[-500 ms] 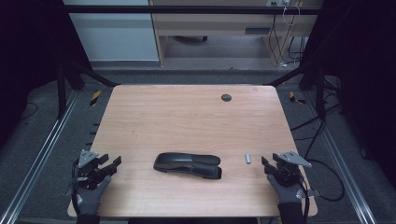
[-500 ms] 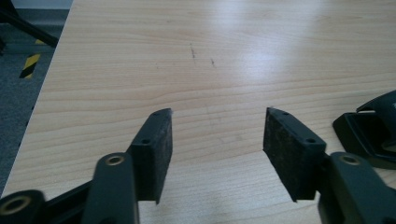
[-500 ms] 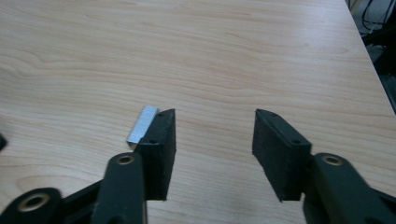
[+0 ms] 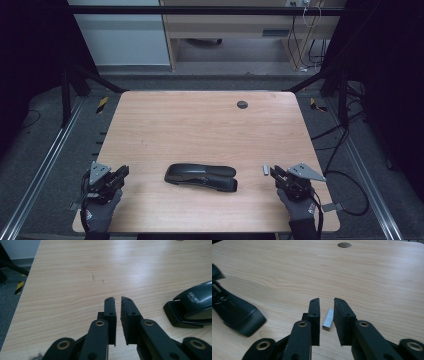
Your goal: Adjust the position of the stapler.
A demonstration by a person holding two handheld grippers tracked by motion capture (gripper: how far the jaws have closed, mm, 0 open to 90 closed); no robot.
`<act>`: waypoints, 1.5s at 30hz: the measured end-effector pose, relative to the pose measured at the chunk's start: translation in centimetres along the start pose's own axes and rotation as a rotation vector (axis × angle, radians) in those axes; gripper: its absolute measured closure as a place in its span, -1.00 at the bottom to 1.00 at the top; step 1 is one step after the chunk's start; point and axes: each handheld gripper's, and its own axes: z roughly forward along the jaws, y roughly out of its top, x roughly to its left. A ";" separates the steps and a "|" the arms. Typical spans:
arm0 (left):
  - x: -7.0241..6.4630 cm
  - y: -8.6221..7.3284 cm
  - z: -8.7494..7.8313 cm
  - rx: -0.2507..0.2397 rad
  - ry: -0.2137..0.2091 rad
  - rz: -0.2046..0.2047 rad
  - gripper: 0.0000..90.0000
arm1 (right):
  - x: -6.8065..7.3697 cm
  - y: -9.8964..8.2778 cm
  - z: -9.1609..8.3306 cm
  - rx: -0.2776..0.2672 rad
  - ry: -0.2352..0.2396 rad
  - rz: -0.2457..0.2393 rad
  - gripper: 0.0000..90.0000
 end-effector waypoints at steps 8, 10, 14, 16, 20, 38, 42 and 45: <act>-1.2 0.3 0.3 0.025 -0.030 0.040 1.00 | 2.0 0.3 0.5 0.004 0.044 -0.039 0.90; -1.6 0.4 0.5 0.026 -0.035 0.045 1.00 | 2.4 0.3 0.7 0.007 0.055 -0.045 0.96; -2.3 0.7 1.0 0.039 -0.046 0.068 1.00 | 3.0 0.2 1.0 0.018 0.069 -0.052 1.00; -2.6 1.0 1.3 0.041 -0.054 0.085 1.00 | 3.2 0.1 1.1 0.021 0.079 -0.056 1.00; -3.0 1.7 2.1 0.043 -0.062 0.108 1.00 | 3.4 0.0 1.4 0.030 0.089 -0.058 1.00; -6.3 4.2 8.2 0.108 -0.144 0.177 1.00 | 4.1 -0.3 2.0 0.042 0.108 -0.068 1.00; -7.1 4.2 9.3 0.131 -0.169 0.185 1.00 | 4.1 -0.4 2.1 0.048 0.108 -0.065 1.00; -7.6 3.9 10.3 0.145 -0.193 0.193 1.00 | 4.1 -0.4 2.1 0.050 0.109 -0.068 1.00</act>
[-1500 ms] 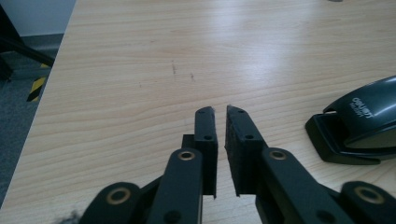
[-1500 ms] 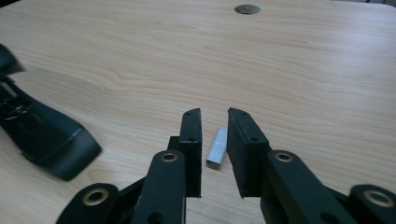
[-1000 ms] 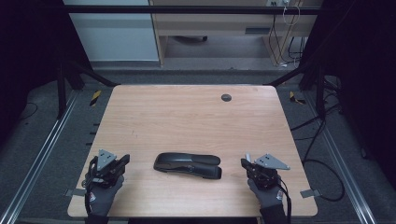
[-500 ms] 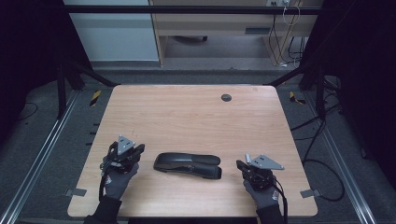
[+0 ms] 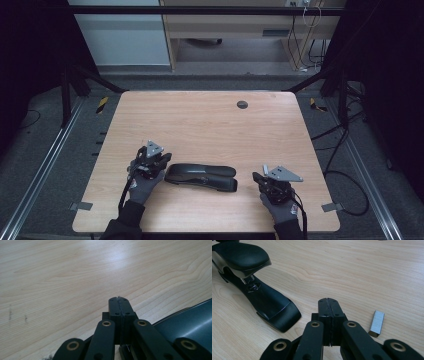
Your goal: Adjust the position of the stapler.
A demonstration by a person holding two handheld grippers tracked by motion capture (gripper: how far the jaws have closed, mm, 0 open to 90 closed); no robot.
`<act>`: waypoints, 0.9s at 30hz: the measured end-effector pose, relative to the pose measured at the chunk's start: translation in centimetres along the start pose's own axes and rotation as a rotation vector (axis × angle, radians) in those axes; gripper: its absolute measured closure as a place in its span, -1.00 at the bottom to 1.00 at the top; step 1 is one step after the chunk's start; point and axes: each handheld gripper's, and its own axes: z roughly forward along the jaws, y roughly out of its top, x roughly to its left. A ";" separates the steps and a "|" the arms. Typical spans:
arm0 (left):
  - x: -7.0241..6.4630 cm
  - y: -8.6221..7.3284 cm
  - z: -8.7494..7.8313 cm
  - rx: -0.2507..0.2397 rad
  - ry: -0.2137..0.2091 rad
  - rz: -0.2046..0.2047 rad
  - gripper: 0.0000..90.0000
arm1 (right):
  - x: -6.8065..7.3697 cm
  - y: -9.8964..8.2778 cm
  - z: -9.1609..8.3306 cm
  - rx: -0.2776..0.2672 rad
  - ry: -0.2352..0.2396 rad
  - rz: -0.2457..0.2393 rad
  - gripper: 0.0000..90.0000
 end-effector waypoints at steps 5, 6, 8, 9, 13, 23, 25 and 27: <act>-0.3 0.1 0.3 0.006 -0.013 0.010 1.00 | -0.1 0.0 0.0 -0.003 0.002 0.002 1.00; -0.3 0.0 0.3 0.009 -0.016 0.011 1.00 | -0.1 -0.1 0.0 0.000 0.002 0.000 1.00; -0.4 0.0 0.4 0.012 -0.021 0.018 1.00 | 0.0 -0.1 0.1 0.001 0.002 0.001 1.00; -0.4 0.0 0.4 0.012 -0.021 0.018 1.00 | 0.0 -0.1 0.1 0.001 0.002 0.001 1.00; -0.7 0.0 0.6 0.023 -0.040 0.027 1.00 | -0.1 -0.1 0.1 0.001 0.003 -0.001 1.00; -0.6 -0.2 0.0 0.039 -0.042 0.019 1.00 | -0.1 -0.1 0.2 0.002 0.006 -0.008 1.00; -0.8 -0.2 0.0 0.049 -0.036 0.027 1.00 | 0.0 -0.1 0.2 0.004 0.008 -0.002 1.00; -1.2 -0.3 -0.1 0.061 -0.037 0.044 1.00 | 0.0 -0.1 0.2 0.004 0.009 -0.002 1.00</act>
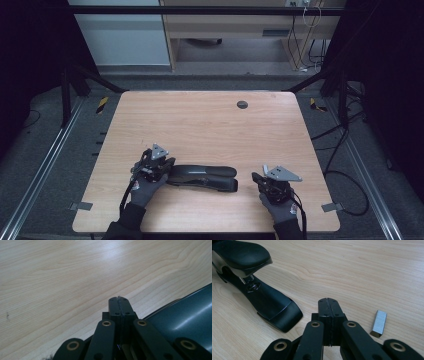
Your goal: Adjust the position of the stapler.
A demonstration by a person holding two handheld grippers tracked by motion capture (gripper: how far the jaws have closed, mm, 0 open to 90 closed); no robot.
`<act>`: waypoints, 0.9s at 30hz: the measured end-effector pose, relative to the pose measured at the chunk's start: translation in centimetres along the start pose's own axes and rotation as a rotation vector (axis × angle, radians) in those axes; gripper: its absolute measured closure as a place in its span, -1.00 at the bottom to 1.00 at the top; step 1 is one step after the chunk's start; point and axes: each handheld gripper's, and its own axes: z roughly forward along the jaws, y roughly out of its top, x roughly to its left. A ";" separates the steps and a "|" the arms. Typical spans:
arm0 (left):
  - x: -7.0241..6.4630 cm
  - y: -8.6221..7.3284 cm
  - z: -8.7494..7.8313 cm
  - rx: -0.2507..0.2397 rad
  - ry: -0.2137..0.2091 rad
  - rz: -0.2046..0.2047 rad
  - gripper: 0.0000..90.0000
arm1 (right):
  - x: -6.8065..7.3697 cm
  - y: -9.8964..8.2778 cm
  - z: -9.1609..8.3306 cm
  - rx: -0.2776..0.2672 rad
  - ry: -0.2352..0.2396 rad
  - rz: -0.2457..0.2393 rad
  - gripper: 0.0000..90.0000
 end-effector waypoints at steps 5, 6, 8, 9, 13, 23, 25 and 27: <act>-0.6 -0.3 -0.6 -0.013 -0.003 0.013 1.00 | 0.1 0.0 0.0 0.003 0.004 0.000 1.00; -0.6 -0.3 -0.6 -0.013 -0.003 0.013 1.00 | 0.1 0.0 0.0 0.003 0.006 0.001 1.00; -0.7 -0.6 -0.8 -0.015 -0.001 0.012 1.00 | 0.1 0.0 0.0 0.001 0.007 -0.003 1.00; -0.9 -0.8 -1.0 -0.015 0.003 0.013 1.00 | 0.2 0.0 0.1 0.004 0.011 0.001 1.00; -1.1 -0.9 -1.4 -0.022 0.006 0.020 1.00 | 0.2 -0.1 0.2 0.010 0.015 -0.006 1.00; -0.9 -0.9 -2.5 -0.073 0.041 0.010 0.99 | 0.5 -0.2 0.4 0.011 0.031 -0.003 1.00; -0.7 -0.7 -3.7 -0.110 0.058 0.006 0.96 | 0.5 -0.2 0.4 0.005 0.037 -0.005 1.00; -0.8 -0.7 -4.4 -0.123 0.073 0.016 0.92 | 0.6 -0.2 0.4 0.007 0.044 -0.002 0.99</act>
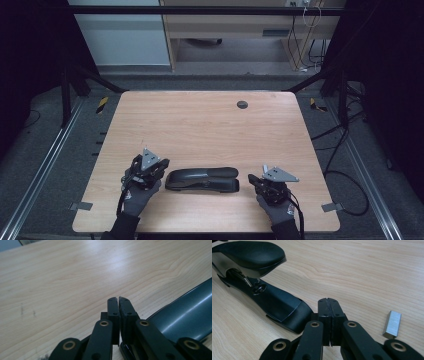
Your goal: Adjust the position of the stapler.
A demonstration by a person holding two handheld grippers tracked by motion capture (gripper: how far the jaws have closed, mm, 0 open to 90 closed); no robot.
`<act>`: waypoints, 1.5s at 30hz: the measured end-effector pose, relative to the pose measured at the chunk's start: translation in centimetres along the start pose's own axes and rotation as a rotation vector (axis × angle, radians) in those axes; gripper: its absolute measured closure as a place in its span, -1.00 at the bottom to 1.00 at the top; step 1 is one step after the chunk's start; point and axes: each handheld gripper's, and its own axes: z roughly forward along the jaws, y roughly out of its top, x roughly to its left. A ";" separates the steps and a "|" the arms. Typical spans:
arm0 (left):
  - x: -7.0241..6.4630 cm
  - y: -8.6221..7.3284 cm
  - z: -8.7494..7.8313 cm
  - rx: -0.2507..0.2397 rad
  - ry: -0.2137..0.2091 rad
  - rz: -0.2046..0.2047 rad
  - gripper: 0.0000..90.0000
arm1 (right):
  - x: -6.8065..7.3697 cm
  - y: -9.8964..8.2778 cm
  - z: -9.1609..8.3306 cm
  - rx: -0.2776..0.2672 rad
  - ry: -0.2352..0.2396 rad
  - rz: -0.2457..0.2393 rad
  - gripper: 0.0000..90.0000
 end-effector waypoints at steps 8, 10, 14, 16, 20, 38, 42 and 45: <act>-0.5 0.7 -1.4 -0.026 0.006 0.024 0.65 | 0.3 -0.2 0.2 0.001 0.018 -0.007 0.92; -0.7 0.8 -1.5 -0.033 0.010 0.022 0.61 | 0.3 -0.2 0.2 0.002 0.018 -0.006 0.92; -1.3 1.1 -2.0 -0.052 0.017 0.030 0.41 | 0.3 -0.3 0.2 -0.001 0.024 -0.002 0.92; -1.8 1.4 -2.1 -0.059 0.023 0.047 0.34 | 0.4 -0.4 0.3 -0.002 0.024 -0.001 0.90; -3.2 1.9 -2.3 -0.062 0.024 0.104 0.24 | 0.4 -0.6 0.3 -0.003 0.025 0.006 0.86; -7.2 3.2 -2.3 -0.079 0.002 0.248 -0.02 | 0.5 -0.9 0.5 -0.011 0.030 0.022 0.61; -7.8 3.7 -2.1 -0.076 -0.009 0.266 -0.06 | 0.3 -0.8 0.4 -0.014 0.025 0.025 0.55; -8.2 4.0 -2.1 -0.069 -0.008 0.289 -0.09 | 0.2 -0.8 0.3 -0.018 0.022 0.030 0.53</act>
